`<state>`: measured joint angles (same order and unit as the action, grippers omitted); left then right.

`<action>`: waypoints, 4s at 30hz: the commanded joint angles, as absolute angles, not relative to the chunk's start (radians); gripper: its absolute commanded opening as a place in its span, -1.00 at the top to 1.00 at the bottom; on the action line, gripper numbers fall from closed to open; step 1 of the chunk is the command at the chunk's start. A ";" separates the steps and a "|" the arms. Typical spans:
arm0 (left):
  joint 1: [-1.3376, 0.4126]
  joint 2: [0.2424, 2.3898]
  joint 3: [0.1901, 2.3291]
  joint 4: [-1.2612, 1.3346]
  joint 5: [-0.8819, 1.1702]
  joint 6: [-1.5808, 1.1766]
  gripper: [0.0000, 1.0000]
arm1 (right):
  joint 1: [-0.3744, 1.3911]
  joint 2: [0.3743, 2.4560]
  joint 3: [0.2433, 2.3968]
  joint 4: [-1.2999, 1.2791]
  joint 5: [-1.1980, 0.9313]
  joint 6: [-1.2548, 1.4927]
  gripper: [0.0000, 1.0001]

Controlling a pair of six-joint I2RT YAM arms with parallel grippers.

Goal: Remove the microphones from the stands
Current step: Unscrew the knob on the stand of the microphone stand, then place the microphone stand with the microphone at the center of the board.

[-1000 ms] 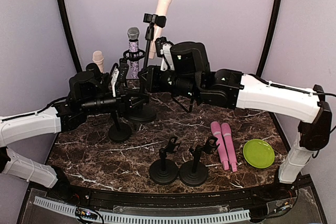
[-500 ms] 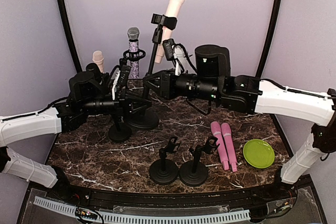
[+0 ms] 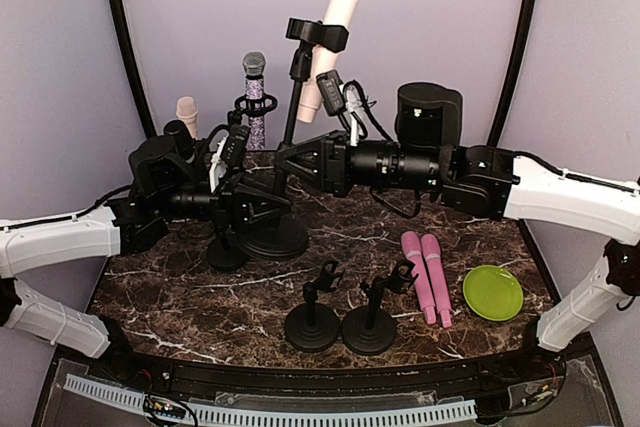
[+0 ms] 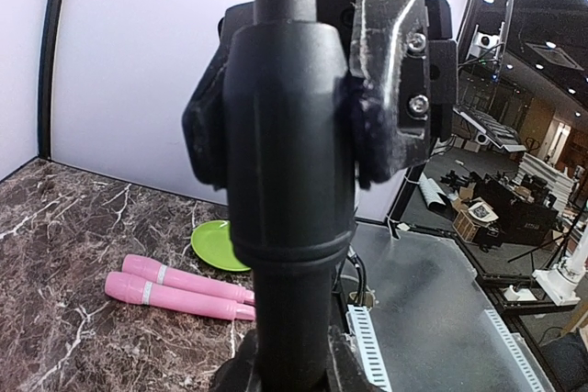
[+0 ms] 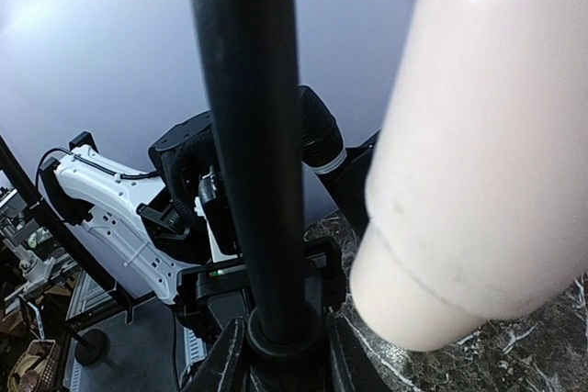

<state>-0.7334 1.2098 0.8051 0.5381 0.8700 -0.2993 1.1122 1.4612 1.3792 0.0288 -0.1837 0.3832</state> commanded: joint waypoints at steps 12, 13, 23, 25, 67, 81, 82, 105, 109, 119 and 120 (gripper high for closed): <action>-0.726 1.087 0.742 0.627 0.593 -0.202 1.00 | 1.107 1.398 1.289 0.066 0.166 0.571 -0.28; -0.727 1.079 0.736 0.625 0.564 -0.201 1.00 | 1.109 1.404 1.289 0.066 0.182 0.588 -0.28; -0.726 1.077 0.745 0.561 0.451 -0.194 1.00 | 1.204 1.535 1.465 0.010 0.306 0.593 -0.27; -0.726 1.078 0.749 0.554 0.444 -0.193 1.00 | 1.225 1.566 1.509 -0.009 0.339 0.585 -0.31; -0.728 1.124 0.776 0.590 0.636 -0.219 1.00 | 1.166 1.589 1.584 -0.019 0.156 0.446 0.80; -0.727 1.154 0.805 0.666 0.891 -0.259 1.00 | 1.107 1.435 1.451 0.051 -0.320 0.396 0.79; -0.726 1.156 0.804 0.671 0.895 -0.261 1.00 | 1.107 1.426 1.437 0.059 -0.307 0.397 0.78; -0.727 1.083 0.732 0.649 0.605 -0.218 1.00 | 1.174 1.394 1.277 0.214 0.095 0.488 -0.30; -0.727 1.083 0.734 0.650 0.619 -0.213 1.00 | 1.174 1.381 1.260 0.250 0.097 0.490 -0.62; -0.729 1.130 0.789 0.634 0.799 -0.212 1.00 | 1.036 1.271 1.279 0.220 -0.147 0.443 -0.97; -0.731 1.136 0.793 0.631 0.820 -0.212 1.00 | 1.018 1.275 1.300 0.205 -0.194 0.440 -0.97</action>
<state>-0.7284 1.1355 0.7322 0.5663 0.7082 -0.2321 1.0889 1.3052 1.2346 0.1982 -0.0208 0.4633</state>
